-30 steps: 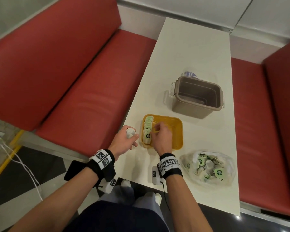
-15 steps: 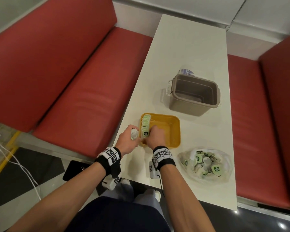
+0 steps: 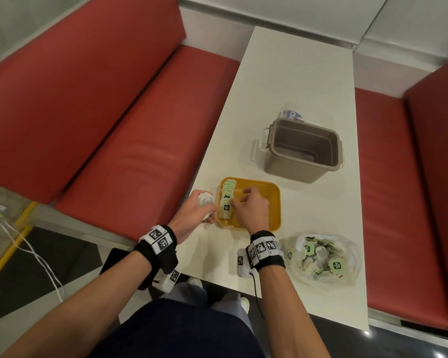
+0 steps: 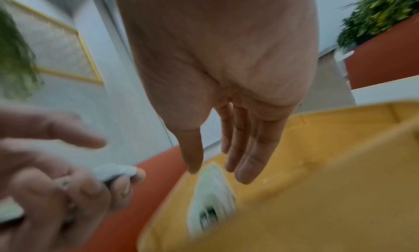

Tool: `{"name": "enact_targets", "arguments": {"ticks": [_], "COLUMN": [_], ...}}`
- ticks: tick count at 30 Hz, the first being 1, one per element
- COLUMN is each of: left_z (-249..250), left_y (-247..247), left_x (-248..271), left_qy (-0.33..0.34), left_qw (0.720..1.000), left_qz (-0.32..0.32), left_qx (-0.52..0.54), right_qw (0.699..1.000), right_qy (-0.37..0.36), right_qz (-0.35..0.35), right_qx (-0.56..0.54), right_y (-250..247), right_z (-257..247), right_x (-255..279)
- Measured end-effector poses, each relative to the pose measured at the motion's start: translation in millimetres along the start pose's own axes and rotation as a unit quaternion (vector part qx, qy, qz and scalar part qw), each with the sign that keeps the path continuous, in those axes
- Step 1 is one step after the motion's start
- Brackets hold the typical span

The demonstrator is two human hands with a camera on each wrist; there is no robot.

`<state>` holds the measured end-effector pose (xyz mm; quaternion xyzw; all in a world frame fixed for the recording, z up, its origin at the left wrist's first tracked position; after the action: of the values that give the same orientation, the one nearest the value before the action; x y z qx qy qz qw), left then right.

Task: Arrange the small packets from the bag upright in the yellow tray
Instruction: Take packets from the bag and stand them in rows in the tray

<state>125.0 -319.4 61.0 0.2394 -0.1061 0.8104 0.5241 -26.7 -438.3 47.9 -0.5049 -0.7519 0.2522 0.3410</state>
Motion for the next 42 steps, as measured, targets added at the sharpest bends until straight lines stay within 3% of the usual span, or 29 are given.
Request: {"name": "enact_targets", "arguments": {"ticks": [4,9,14,22,26,30,34,38,42], "left_z": [23,36,45,48,42,33,25,20,20], "left_y": [0,1,13,25,18,10,1,4,15], "left_x": [14,20,21,23,17,11,7,6,12], "left_qy": [0.008,0.043,0.062,0.042,0.034,0.012,-0.043,-0.037,0.011], "left_qw": [0.99,0.974,0.96,0.945,0.94,0.943,0.963,0.988,0.993], "left_qz": [-0.061,-0.064,-0.058,-0.072,-0.037,-0.001,0.035,-0.032,-0.113], "left_qx": [0.124,0.214,0.266,0.317,0.338,0.333,0.263,0.147,0.035], "right_qw": [0.988,0.959,0.948,0.941,0.939,0.953,0.989,0.973,0.956], "right_qy": [-0.054,-0.053,-0.024,-0.015,0.002,-0.007,-0.107,-0.219,-0.27], "right_qz": [0.004,-0.049,-0.106,-0.082,-0.062,-0.022,-0.005,-0.054,-0.083], "right_qx": [-0.145,-0.274,-0.3,-0.329,-0.339,-0.302,-0.104,0.056,0.079], "right_y": [-28,-47,-28,-21,-30,-48,-70,-78,-82], "right_z": [-19,-43,-51,-50,-49,-43,-44,-52,-63], "right_x": [20,57,68,64,62,52,38,31,28]}}
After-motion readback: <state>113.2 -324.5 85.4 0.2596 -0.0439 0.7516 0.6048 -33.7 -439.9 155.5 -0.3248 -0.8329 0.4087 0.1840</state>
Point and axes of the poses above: each hand's wrist, its own x-axis away from the middle knuckle, its own y-axis out of the palm, z = x × y, the point moved 4 cm from there along -x, towards the middle knuckle, and after that the axes turned 2 degrees about x, right-handed, at the moved point
